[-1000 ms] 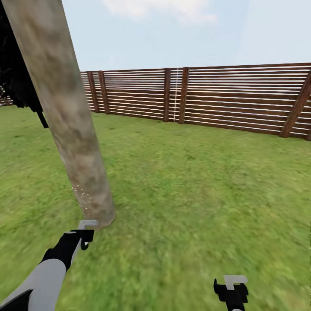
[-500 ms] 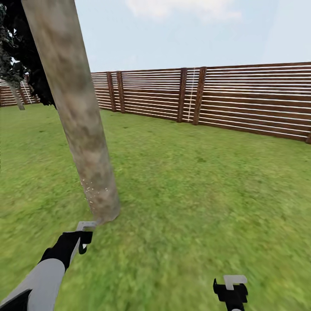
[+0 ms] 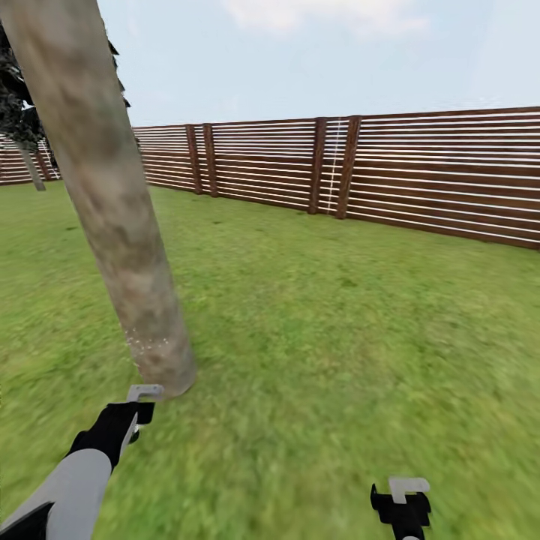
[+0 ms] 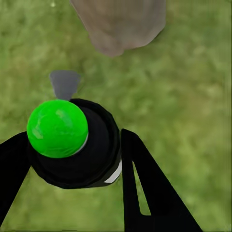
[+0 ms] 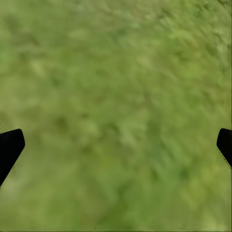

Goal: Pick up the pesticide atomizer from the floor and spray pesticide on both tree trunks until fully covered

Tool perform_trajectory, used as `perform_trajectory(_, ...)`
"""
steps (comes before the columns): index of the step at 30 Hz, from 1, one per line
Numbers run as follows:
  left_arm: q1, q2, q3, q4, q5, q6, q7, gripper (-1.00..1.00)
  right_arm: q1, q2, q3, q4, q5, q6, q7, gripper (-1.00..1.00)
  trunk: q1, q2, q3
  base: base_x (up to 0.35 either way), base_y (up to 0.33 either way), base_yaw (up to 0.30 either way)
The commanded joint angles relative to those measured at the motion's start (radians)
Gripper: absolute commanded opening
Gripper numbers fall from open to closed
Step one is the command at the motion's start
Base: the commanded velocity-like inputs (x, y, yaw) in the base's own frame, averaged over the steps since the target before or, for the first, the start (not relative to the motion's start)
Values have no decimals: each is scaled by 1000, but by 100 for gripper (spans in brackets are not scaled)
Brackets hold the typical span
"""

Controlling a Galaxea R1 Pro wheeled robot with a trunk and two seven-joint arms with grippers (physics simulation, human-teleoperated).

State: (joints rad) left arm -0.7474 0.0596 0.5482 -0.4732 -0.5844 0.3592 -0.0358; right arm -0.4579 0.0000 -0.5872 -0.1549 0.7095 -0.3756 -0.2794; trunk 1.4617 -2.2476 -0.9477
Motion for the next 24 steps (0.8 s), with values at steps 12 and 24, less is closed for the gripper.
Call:
perform_trajectory(12, -1, -7, 8, -1, -2, 47, 29, -100, -1, 0, -6, 2, 10, -3, -4, 100, 0, 0, -1, 214, -208, 268)
perform_trajectory(24, -14, -14, -6, 0, -7, 274, 26, -100, -1, -1, -6, 2, 10, -4, -4, 100, 0, 0, -1, 5, -66, 11)
